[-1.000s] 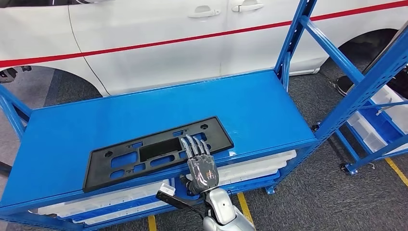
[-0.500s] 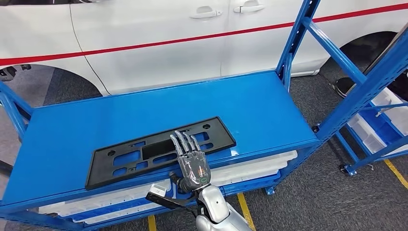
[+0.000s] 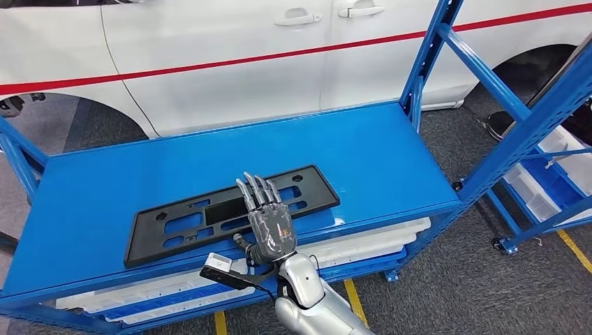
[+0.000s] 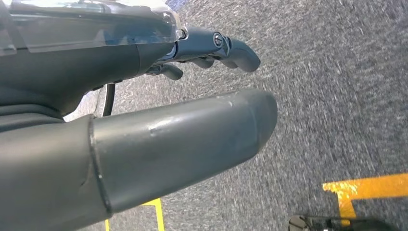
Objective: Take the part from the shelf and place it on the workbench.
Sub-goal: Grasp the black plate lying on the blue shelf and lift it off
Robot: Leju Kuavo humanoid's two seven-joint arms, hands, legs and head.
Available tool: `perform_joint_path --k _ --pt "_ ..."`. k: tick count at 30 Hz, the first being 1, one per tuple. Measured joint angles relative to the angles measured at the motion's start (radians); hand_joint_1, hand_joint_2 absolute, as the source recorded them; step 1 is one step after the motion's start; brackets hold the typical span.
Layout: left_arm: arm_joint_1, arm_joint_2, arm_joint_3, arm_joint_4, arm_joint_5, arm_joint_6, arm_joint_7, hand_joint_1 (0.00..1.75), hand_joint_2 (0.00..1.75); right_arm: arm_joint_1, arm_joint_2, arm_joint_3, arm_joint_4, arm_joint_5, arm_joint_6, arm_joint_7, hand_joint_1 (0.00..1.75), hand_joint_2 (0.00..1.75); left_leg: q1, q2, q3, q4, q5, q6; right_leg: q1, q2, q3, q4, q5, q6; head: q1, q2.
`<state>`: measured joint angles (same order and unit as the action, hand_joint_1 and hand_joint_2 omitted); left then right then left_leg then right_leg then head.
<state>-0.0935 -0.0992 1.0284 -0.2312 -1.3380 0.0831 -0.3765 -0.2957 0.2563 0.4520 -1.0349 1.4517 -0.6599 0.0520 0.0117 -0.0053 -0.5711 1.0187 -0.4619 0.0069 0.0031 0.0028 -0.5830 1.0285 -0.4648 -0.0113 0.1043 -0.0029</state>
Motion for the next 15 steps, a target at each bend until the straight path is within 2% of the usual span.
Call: perform_joint_path --k 2,3,5,6,7,8,10,11,12,13,15 --pt "-0.002 -0.001 -0.001 0.0 -0.002 -0.001 0.0 0.0 0.0 -0.009 0.002 0.006 0.002 0.004 0.0 0.005 0.0 1.75 0.002 0.001 -0.008 0.021 -0.018 -0.011 -0.005 -0.001 0.005 -0.01 0.006 -0.011 0.0 0.0" --pt "-0.003 -0.001 -0.002 0.0 -0.003 -0.002 0.0 0.0 0.0 -0.015 0.002 0.009 0.005 0.009 0.0 0.012 0.0 1.75 0.003 0.001 -0.024 0.058 -0.041 -0.016 -0.008 -0.002 0.007 -0.015 0.009 -0.016 0.0 0.0" --pt "-0.006 -0.002 -0.005 0.0 -0.007 -0.003 0.004 0.0 0.0 -0.029 0.002 0.014 0.028 0.028 0.0 0.034 0.0 1.75 0.005 0.001 -0.081 0.18 -0.101 -0.025 -0.008 -0.003 0.007 -0.016 0.009 -0.019 -0.001 0.0" --pt "-0.006 -0.001 -0.008 0.0 -0.009 -0.004 0.007 0.0 0.0 -0.035 0.002 0.016 0.047 0.04 0.0 0.047 0.0 1.75 0.006 0.001 -0.109 0.238 -0.12 -0.028 -0.008 -0.003 0.007 -0.015 0.009 -0.02 0.0 0.0" --pt "-0.007 -0.001 -0.011 0.0 -0.013 -0.006 0.01 0.0 0.0 -0.042 0.001 0.018 0.071 0.052 0.0 0.06 0.0 1.75 0.007 0.001 -0.125 0.267 -0.121 -0.03 -0.008 -0.003 0.006 -0.013 0.008 -0.02 0.0 0.0" --pt "-0.007 -0.001 -0.015 0.0 -0.016 -0.008 0.013 0.0 0.0 -0.05 0.001 0.019 0.098 0.063 0.0 0.073 0.0 1.75 0.007 0.001 -0.122 0.259 -0.102 -0.031 -0.008 -0.002 0.006 -0.011 0.008 -0.02 0.0 0.0" --pt "-0.012 -0.001 -0.022 0.0 -0.02 -0.012 0.017 0.0 0.0 -0.072 0.0 0.02 0.156 0.085 0.001 0.097 0.0 1.75 0.009 0.002 -0.069 0.139 -0.032 -0.028 -0.009 -0.001 0.006 -0.006 0.004 -0.016 0.0 0.0" --pt "-0.016 -0.001 -0.025 0.0 -0.02 -0.013 0.018 0.0 0.0 -0.085 0.0 0.02 0.184 0.094 0.001 0.106 0.0 1.75 0.007 0.002 -0.039 0.075 -0.008 -0.025 -0.007 -0.001 0.005 -0.002 0.002 -0.011 0.0 0.0" --pt "-0.02 -0.001 -0.027 0.0 -0.021 -0.014 0.018 0.0 0.0 -0.099 -0.002 0.021 0.211 0.102 0.001 0.113 0.0 1.75 0.005 0.001 -0.017 0.029 0.005 -0.02 -0.005 0.0 0.004 0.001 0.001 -0.007 0.0 0.0" --pt "-0.022 -0.001 -0.029 0.0 -0.021 -0.015 0.019 0.0 0.0 -0.111 -0.003 0.022 0.234 0.107 0.002 0.118 0.0 1.75 0.003 0.001 -0.008 0.008 0.006 -0.015 -0.003 0.0 0.003 0.001 0.0 -0.002 0.0 0.0" --pt "-0.024 -0.001 -0.035 0.0 -0.021 -0.016 0.02 0.0 0.0 -0.128 -0.005 0.024 0.274 0.114 0.002 0.124 0.0 1.75 0.001 0.0 -0.006 0.002 0.007 -0.002 -0.002 0.001 0.004 -0.001 0.003 0.008 0.0 0.0"
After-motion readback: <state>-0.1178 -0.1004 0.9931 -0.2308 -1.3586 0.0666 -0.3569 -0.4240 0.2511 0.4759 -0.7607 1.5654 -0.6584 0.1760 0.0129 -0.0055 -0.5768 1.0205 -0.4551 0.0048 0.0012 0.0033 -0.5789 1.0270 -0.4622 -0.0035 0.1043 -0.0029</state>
